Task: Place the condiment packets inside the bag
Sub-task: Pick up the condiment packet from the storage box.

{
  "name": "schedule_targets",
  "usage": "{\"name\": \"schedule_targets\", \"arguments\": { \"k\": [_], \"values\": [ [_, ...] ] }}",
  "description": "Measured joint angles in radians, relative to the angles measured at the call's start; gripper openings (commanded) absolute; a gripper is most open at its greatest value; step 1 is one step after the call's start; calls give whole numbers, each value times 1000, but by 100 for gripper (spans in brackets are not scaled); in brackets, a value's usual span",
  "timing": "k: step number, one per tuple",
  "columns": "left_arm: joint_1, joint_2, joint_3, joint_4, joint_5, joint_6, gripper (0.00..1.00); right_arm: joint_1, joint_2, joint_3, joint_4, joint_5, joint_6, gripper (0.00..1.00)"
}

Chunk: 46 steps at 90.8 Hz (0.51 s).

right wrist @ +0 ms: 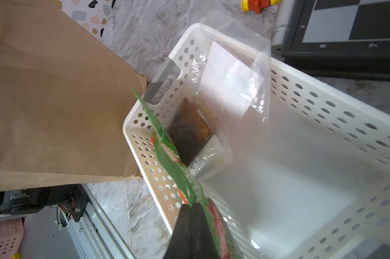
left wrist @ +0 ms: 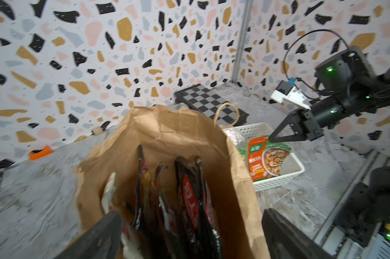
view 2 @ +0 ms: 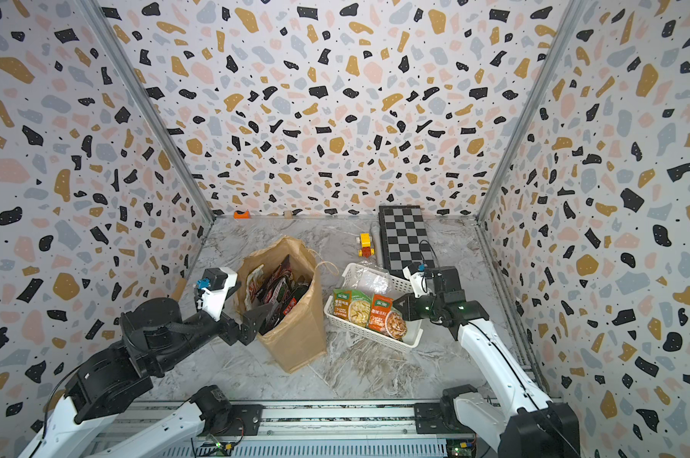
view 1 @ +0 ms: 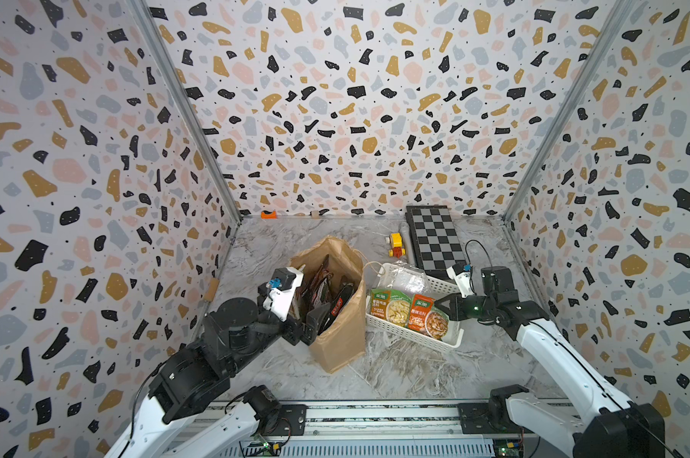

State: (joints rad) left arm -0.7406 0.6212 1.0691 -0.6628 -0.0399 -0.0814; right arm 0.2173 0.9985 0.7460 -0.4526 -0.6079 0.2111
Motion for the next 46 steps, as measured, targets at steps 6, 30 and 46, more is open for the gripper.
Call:
{"name": "schedule_targets", "arguments": {
  "k": [6,30,46],
  "values": [
    [0,51,19,53,70,4,100,0,-53,31,-33,-10,-20,0],
    [-84,320,97,232,259,91,100,19,-191,216,-95,-137,-105,0],
    [-208,475,174,240,263,222,100,50,-219,288,-129,-247,-157,0]
  ]
}}
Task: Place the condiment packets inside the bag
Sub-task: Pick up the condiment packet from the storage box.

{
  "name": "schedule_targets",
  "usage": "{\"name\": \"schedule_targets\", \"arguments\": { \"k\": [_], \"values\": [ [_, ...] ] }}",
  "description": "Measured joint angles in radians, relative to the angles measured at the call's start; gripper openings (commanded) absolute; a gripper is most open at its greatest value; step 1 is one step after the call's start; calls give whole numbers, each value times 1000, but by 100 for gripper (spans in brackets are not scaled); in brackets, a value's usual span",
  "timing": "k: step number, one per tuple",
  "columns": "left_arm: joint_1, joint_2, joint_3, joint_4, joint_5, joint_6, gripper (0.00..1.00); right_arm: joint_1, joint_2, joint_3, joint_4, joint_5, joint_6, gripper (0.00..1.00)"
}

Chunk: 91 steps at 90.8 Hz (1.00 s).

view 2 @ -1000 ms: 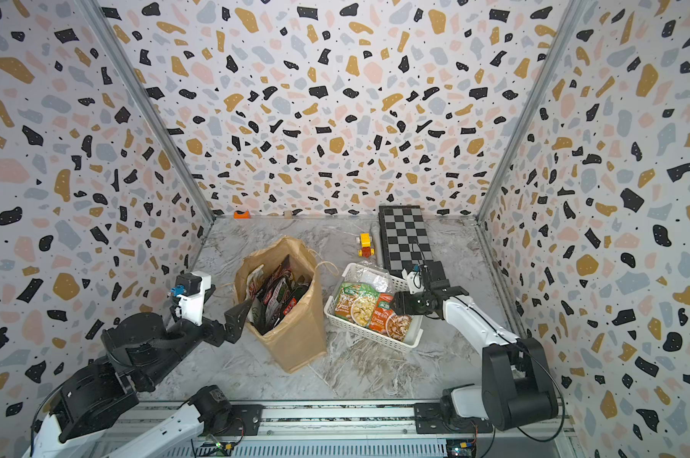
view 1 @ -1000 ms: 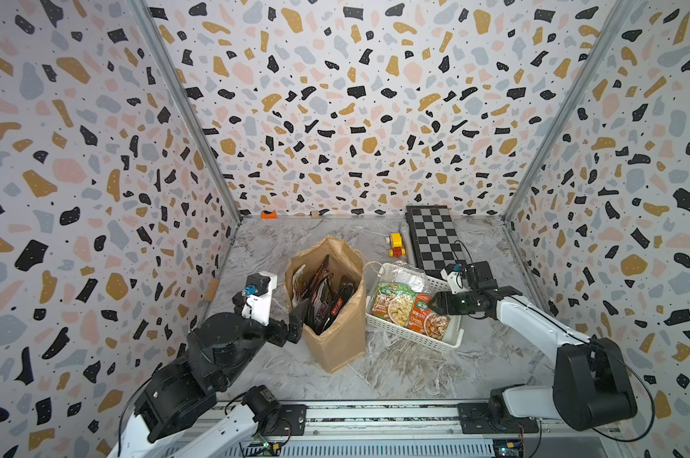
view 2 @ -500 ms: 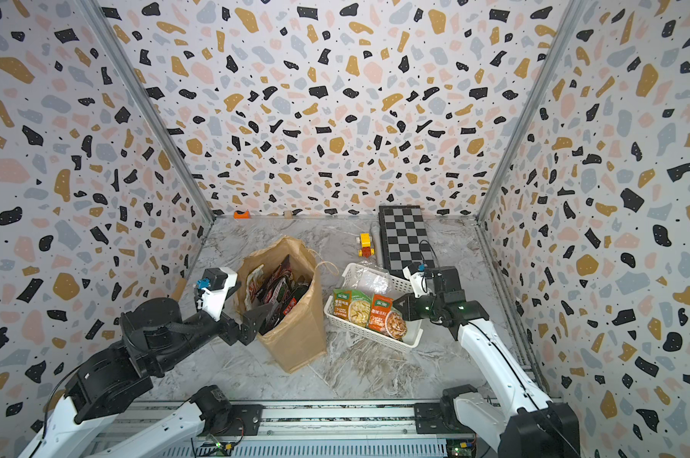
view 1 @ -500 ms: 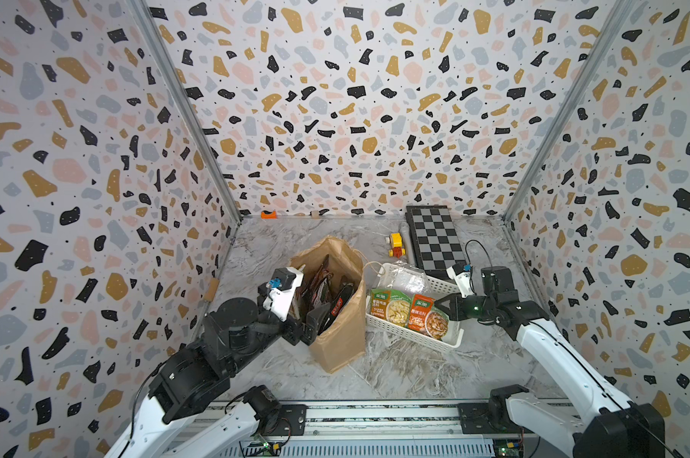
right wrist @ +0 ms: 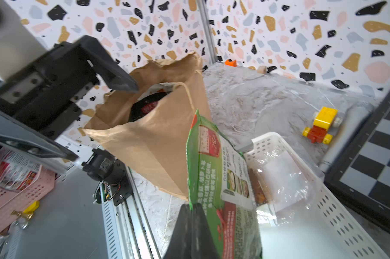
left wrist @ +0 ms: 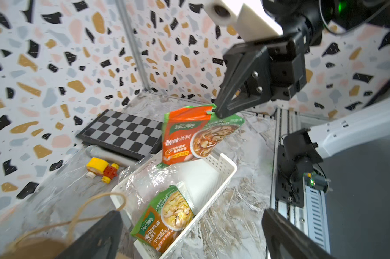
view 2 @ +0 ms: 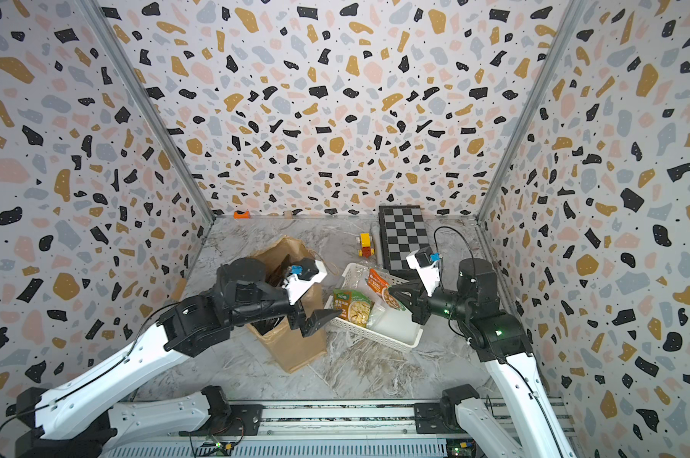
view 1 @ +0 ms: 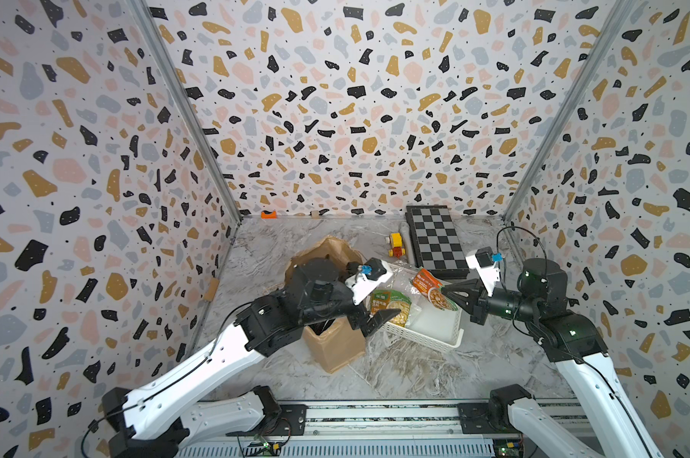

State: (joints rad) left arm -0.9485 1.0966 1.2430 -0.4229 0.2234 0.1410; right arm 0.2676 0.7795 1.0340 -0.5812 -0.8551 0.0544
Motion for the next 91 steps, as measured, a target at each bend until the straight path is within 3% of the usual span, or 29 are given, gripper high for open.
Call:
{"name": "schedule_targets", "arguments": {
  "k": [19,30,36,43,45,51,52,59,72,80,91],
  "values": [
    [-80,105,73,12,52,97,100,15,-42,7,-10,-129,-11,0],
    [-127,129,73,11,88,131,88,19,-76,5,-2,-212,-6,0],
    [-134,143,84,1,100,138,75,21,-96,-3,21,-253,5,0],
    [-135,162,109,-21,130,142,52,21,-120,-8,39,-280,14,0],
    [-135,167,119,-29,139,142,43,21,-125,-8,42,-284,17,0],
    [-139,181,148,-48,162,135,3,21,-133,-8,51,-299,20,0],
    [-141,183,152,-51,162,135,0,21,-133,-8,53,-301,21,0],
    [-147,192,180,-73,156,129,0,21,-132,-8,59,-305,29,0],
    [-153,167,165,-70,69,79,0,23,-132,-8,66,-265,42,43],
    [-151,60,65,-2,-39,50,0,24,-132,-9,67,-187,55,51],
    [-102,-183,-108,119,-166,22,0,24,-129,-19,71,-61,72,52]
  ]
}}
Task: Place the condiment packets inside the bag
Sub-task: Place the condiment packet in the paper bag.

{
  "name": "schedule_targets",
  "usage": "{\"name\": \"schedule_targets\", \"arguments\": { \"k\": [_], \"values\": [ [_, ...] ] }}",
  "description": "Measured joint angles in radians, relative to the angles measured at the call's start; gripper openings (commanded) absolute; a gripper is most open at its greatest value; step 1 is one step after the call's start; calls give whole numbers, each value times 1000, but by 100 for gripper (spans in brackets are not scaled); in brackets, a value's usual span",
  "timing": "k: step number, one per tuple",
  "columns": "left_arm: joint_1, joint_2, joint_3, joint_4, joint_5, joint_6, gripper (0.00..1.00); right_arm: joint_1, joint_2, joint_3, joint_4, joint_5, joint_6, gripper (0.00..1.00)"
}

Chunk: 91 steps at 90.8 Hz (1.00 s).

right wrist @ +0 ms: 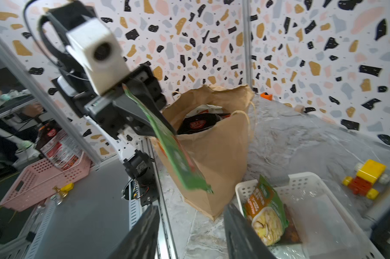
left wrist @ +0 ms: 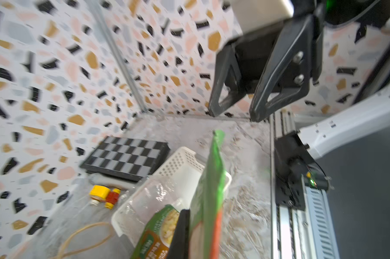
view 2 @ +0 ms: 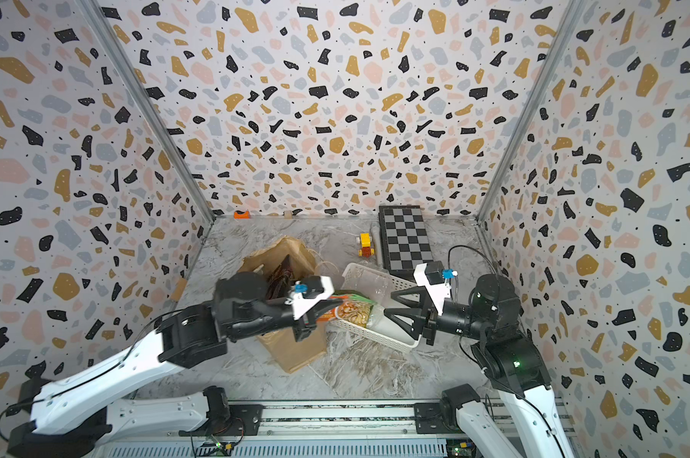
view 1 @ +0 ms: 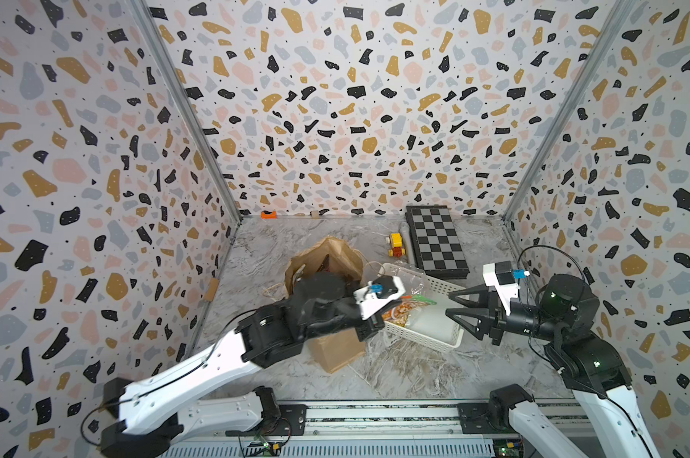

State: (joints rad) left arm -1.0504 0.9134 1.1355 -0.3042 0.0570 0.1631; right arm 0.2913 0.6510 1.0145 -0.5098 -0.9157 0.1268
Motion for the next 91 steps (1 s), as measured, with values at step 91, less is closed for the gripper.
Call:
{"name": "schedule_targets", "arguments": {
  "k": [91],
  "values": [
    [867,-21,-420,617,403,-340,0,0,97,-197,100,124,78,51]
  ]
}}
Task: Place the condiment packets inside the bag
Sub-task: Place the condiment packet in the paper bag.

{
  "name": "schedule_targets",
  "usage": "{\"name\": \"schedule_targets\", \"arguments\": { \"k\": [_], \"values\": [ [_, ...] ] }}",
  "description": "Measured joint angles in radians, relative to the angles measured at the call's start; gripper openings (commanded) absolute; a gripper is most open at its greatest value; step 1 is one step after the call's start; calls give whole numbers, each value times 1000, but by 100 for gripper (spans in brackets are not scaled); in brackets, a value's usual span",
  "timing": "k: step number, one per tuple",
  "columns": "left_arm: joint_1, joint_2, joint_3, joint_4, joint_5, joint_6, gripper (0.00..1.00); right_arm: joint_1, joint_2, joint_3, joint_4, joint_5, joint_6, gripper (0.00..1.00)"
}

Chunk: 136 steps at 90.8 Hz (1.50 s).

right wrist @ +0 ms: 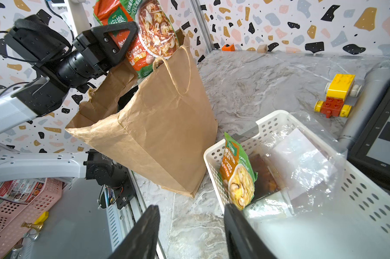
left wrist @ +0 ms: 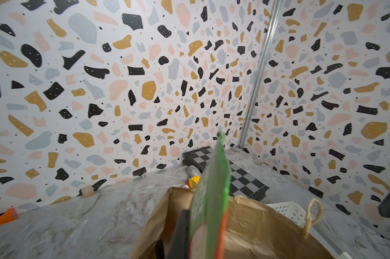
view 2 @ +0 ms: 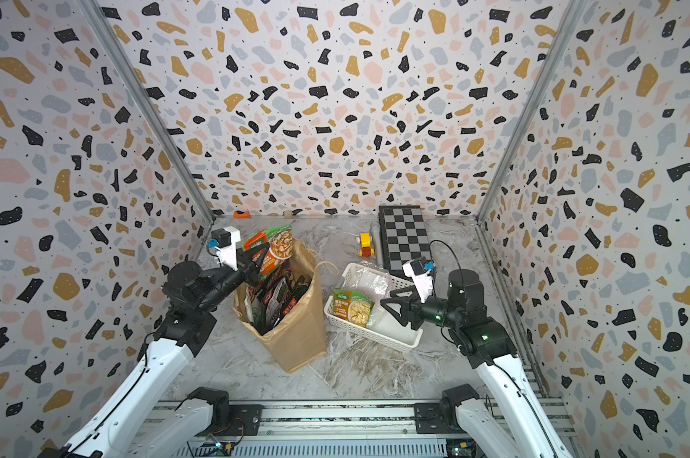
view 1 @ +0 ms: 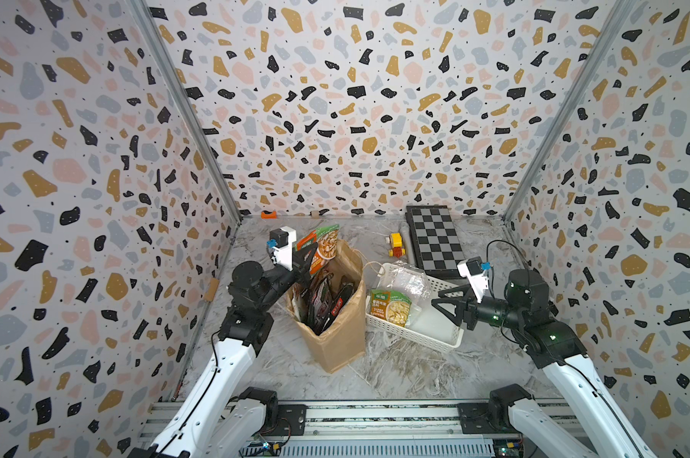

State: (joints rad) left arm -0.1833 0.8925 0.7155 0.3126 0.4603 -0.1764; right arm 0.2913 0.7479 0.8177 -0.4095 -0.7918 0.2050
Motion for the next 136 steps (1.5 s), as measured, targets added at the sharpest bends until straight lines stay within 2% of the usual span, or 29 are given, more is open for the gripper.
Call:
{"name": "schedule_targets", "arguments": {
  "k": [11,15,22,24,33,47,63,78,96,114,119,124,127,136],
  "values": [
    [0,0,-2,-18,-7,2,0,0,3,-1,0,2,-4,52],
    [0,-1,-3,-27,-26,5,7,0,3,-4,2,4,-4,51],
    [0,-6,-5,-39,-59,9,11,0,4,-17,6,5,-4,52],
    [0,-10,-6,-43,-68,10,14,0,5,-21,6,5,-4,52],
    [0,-24,-8,-59,-84,16,41,0,10,-40,9,8,-3,52],
    [1,-67,-12,-95,-91,13,61,0,26,-59,36,18,4,52],
    [1,-146,8,-189,-95,-6,67,0,112,-82,108,45,20,54],
    [1,-121,157,-382,-100,14,68,14,283,-84,177,69,32,55],
    [1,4,379,-657,-105,166,66,85,463,-70,225,89,11,56],
    [1,108,426,-799,-51,291,62,110,590,-39,238,83,-19,56],
    [-2,124,426,-808,-34,303,48,110,607,-39,238,82,-21,56],
    [-4,137,427,-812,-29,322,22,112,616,-40,238,81,-23,56],
    [-7,144,430,-816,-31,325,2,112,619,-40,238,80,-23,56],
    [-10,143,425,-812,-60,336,0,113,620,-40,241,78,-23,55]
  ]
}}
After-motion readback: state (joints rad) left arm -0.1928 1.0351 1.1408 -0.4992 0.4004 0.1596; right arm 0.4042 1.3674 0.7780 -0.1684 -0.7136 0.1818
